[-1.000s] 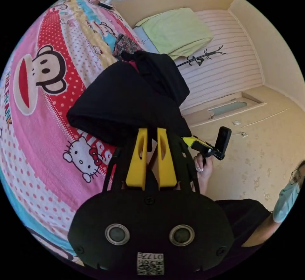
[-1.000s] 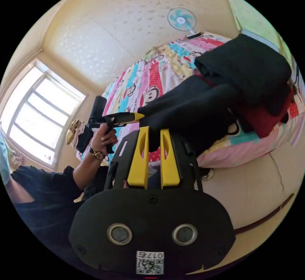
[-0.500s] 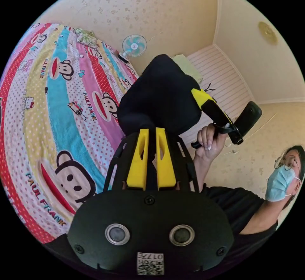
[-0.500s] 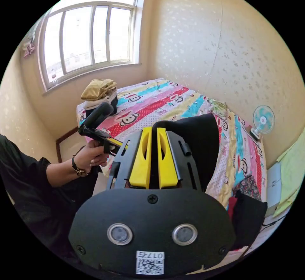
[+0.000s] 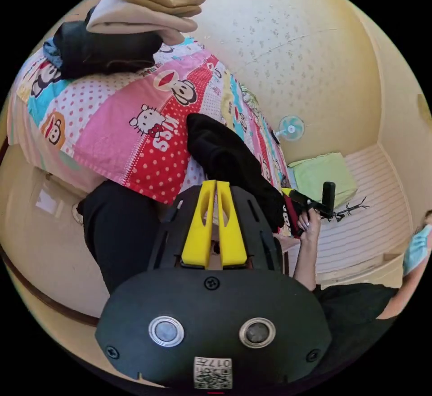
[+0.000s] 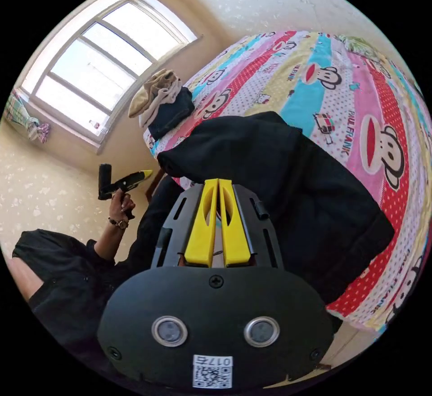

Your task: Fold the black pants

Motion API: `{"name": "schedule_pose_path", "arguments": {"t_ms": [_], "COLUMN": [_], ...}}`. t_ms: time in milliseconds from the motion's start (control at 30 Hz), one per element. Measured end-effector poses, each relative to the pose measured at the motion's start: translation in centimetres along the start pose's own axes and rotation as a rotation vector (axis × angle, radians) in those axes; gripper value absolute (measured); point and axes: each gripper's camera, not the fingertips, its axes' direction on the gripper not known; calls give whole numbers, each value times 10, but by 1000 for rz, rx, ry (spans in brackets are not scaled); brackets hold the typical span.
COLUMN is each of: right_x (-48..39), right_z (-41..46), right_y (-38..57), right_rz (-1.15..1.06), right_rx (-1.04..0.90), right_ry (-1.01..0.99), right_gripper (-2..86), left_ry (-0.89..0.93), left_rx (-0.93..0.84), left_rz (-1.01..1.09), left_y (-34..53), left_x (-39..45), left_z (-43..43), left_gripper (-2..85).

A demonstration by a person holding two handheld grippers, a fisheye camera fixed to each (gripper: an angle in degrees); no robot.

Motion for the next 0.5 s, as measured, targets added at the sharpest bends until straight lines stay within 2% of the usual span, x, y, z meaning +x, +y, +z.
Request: {"name": "schedule_pose_path", "arguments": {"t_ms": [100, 133, 167, 267, 333, 400, 500], "right_x": [49, 67, 83, 116, 124, 129, 145], "right_z": [-44, -60, -75, -103, -118, -129, -138], "right_y": [56, 79, 101, 151, 173, 187, 196], "right_rz": [182, 248, 313, 441, 427, 416, 480], "right_rx": [103, 145, 192, 349, 485, 558, 537], "right_ry": [18, 12, 3, -39, -109, -145, -130], "right_gripper": [5, 5, 5, 4, 4, 4, 4], "left_ry": [-78, -54, -28, 197, 301, 241, 7], "left_rx": [-116, -194, -231, -385, -502, -549, -514], "left_rz": [341, 481, 534, 665, 738, 776, 829], "left_y": [-8, -6, -3, 16, 35, 49, 81], "left_x": [85, 118, 132, 190, 230, 256, 284], "left_z": [42, 69, 84, 151, 199, 229, 266], "left_gripper": [-10, -10, -9, -7, 5, 36, 131]}}
